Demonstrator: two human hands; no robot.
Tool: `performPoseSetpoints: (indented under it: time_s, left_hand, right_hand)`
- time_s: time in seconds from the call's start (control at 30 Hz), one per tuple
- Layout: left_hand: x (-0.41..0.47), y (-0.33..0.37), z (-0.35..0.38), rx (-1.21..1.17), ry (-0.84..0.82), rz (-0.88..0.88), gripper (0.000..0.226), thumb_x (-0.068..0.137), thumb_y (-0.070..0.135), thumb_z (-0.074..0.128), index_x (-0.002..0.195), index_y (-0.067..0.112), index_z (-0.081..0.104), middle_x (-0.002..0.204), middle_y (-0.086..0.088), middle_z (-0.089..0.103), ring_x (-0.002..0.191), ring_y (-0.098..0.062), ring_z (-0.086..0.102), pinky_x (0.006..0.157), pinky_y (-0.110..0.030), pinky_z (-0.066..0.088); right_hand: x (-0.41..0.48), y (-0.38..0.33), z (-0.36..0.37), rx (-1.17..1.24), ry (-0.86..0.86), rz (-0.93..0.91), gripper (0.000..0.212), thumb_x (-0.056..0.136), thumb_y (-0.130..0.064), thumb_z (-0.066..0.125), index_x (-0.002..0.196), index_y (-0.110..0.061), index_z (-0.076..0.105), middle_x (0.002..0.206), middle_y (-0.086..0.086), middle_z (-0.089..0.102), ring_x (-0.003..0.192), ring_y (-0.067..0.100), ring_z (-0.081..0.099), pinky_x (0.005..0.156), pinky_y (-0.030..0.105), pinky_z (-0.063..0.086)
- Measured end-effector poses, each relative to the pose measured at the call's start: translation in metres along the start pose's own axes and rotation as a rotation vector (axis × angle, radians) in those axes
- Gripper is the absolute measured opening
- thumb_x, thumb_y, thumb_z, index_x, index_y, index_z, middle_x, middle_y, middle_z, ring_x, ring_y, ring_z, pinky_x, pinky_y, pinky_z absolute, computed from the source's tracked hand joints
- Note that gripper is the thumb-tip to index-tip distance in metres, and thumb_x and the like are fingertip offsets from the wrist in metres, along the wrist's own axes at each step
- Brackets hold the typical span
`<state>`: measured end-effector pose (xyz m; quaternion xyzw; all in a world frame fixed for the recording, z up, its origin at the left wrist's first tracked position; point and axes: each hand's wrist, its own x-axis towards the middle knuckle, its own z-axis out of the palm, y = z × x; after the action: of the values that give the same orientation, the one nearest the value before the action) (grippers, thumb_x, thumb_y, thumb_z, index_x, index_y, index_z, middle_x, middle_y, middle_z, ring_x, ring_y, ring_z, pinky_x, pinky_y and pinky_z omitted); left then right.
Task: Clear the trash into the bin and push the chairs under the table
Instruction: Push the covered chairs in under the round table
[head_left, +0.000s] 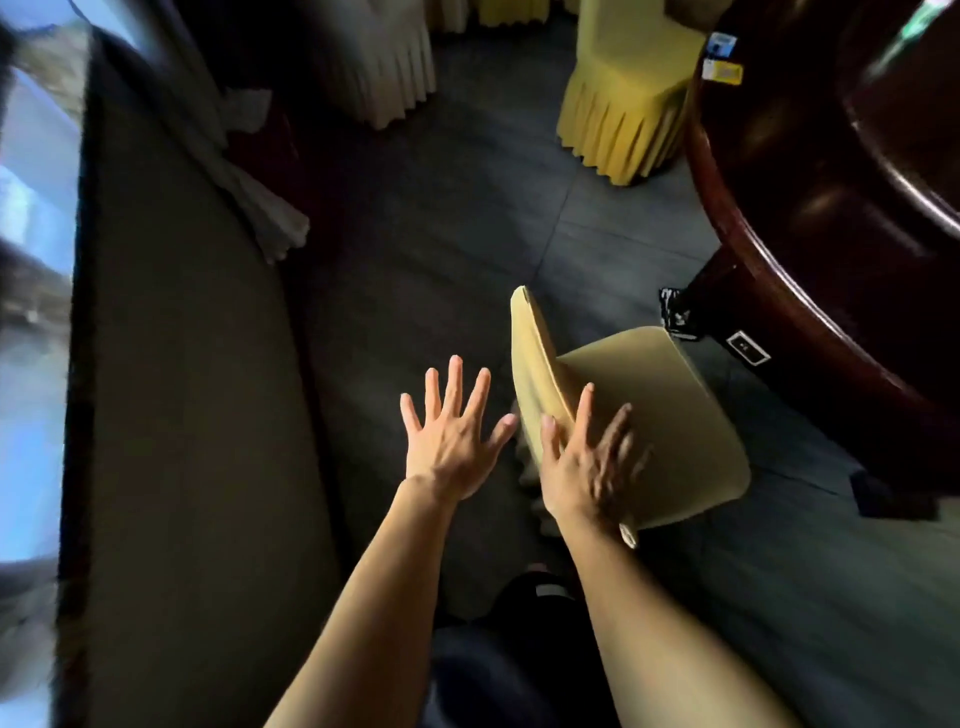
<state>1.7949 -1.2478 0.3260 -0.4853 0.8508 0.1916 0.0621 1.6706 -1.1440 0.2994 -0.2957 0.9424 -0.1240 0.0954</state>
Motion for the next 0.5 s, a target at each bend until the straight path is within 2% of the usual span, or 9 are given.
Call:
performPoseSetpoints:
  time_s: [0.1,0.23,0.33,0.5]
  left_hand:
    - [0.013,-0.011,0.0,0.049,-0.041,0.097,0.076,0.092,0.077,0.007,0.158,0.04,-0.005,0.167,0.003,-0.022,0.155,-0.03,-0.017,0.118,-0.063,-0.009]
    - [0.028,-0.012,-0.001,0.045,-0.065,0.195,0.078,0.091,0.078,0.004,0.157,0.04,-0.006,0.167,0.004,-0.024,0.154,-0.028,-0.02,0.116,-0.061,-0.014]
    - [0.043,-0.005,-0.004,0.078,-0.079,0.298,0.076,0.093,0.077,0.008,0.157,0.04,-0.007,0.166,0.004,-0.025,0.154,-0.028,-0.021,0.116,-0.059,-0.016]
    - [0.08,0.019,-0.016,0.036,-0.1,0.374,0.078,0.094,0.077,0.014,0.159,0.038,-0.005,0.169,0.005,-0.018,0.155,-0.027,-0.017,0.12,-0.06,-0.007]
  right_hand:
    - [0.002,-0.008,0.0,0.013,0.01,0.178,0.08,0.095,-0.074,0.011,0.163,-0.033,0.014,0.166,0.025,0.025,0.15,0.045,0.029,0.121,0.066,0.018]
    - [0.002,-0.01,-0.003,-0.019,0.027,0.225,0.08,0.096,-0.074,0.014,0.163,-0.031,0.013,0.167,0.024,0.024,0.152,0.044,0.025,0.121,0.063,0.016]
    - [0.006,-0.016,-0.003,0.013,0.054,0.319,0.085,0.093,-0.078,0.014,0.162,-0.03,0.02,0.165,0.024,0.029,0.151,0.043,0.027,0.122,0.062,0.016]
    - [0.01,-0.019,-0.004,0.054,0.095,0.374,0.082,0.093,-0.074,0.029,0.157,-0.023,0.04,0.159,0.026,0.039,0.144,0.045,0.039,0.121,0.06,0.02]
